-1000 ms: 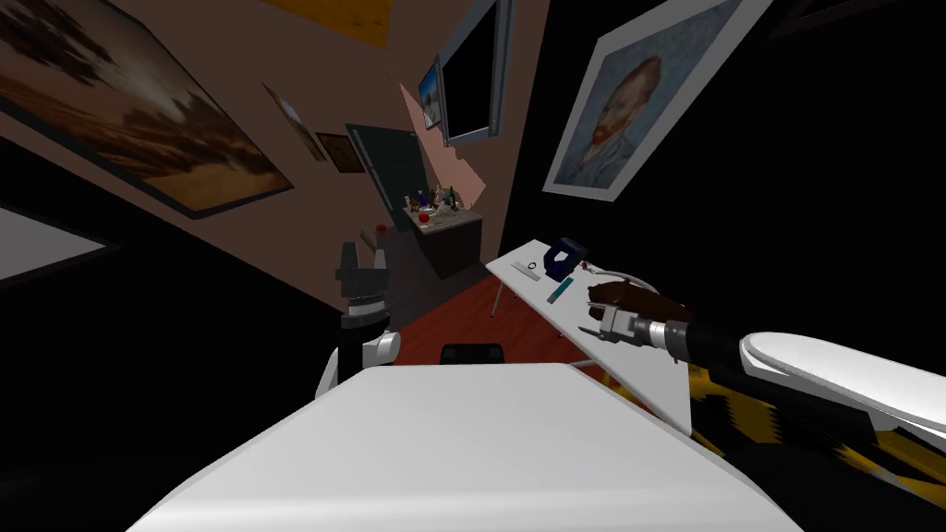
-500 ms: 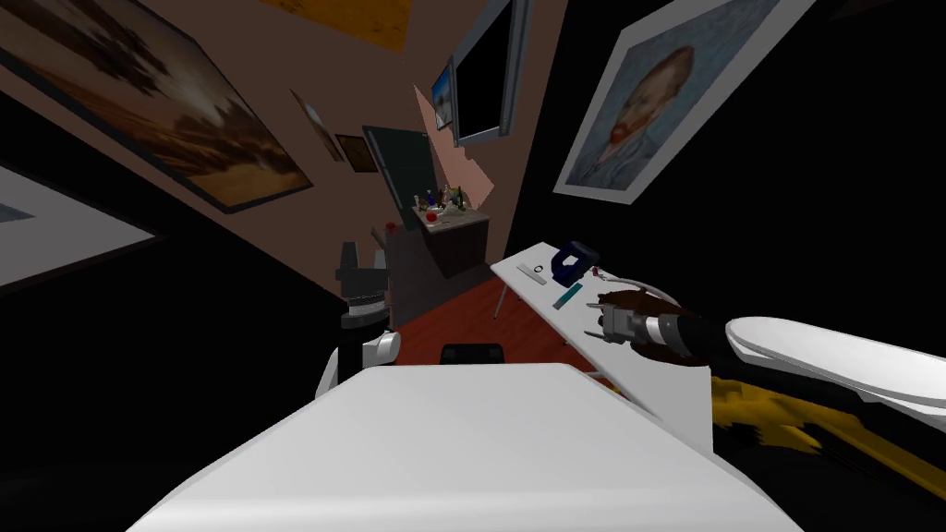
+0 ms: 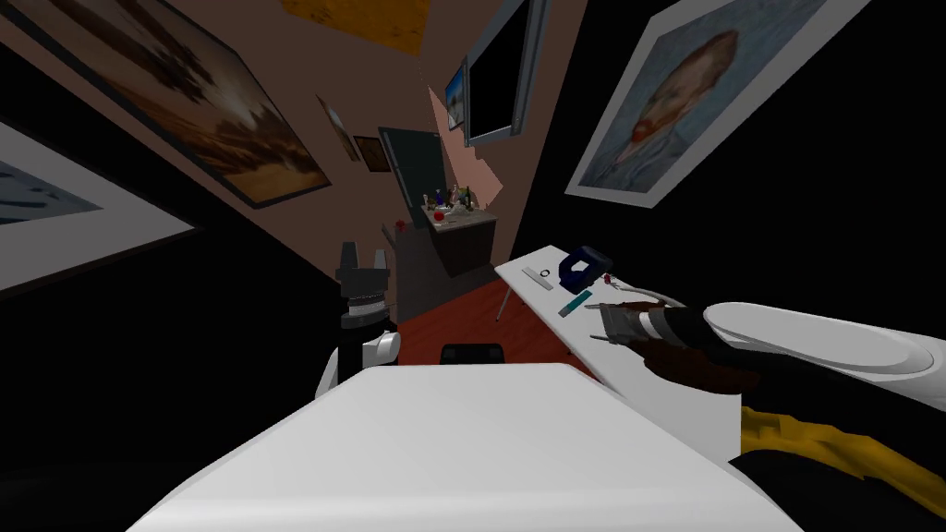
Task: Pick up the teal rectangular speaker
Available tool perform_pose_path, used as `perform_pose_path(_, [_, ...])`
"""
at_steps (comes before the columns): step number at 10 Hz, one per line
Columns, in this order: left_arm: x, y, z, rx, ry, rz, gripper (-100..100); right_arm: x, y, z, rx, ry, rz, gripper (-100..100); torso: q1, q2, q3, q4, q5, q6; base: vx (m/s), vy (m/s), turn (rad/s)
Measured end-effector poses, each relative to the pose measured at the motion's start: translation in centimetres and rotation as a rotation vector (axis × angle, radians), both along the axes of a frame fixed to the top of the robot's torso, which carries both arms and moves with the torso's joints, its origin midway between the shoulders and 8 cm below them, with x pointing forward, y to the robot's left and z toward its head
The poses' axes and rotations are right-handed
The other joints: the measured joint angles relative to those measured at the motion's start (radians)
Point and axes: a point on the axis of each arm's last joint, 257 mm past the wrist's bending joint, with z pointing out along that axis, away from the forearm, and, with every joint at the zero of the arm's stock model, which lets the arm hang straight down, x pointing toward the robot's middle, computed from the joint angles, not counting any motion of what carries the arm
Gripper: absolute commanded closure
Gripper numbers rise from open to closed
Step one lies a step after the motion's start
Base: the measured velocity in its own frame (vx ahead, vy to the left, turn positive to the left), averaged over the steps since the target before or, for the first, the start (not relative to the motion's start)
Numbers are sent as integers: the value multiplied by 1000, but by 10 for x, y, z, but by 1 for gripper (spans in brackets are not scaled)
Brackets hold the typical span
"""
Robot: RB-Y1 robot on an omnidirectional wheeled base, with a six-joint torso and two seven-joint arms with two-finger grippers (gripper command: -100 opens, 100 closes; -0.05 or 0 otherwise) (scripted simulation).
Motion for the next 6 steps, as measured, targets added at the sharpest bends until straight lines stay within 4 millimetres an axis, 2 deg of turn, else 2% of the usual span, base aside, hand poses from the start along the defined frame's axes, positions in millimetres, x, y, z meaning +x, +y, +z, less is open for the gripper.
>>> perform_pose_path(6, [0,0,0,0,0,0,0,-4,-15,-15,-144,124,175,-100,0,0,0,0,0,0,13,-38,117])
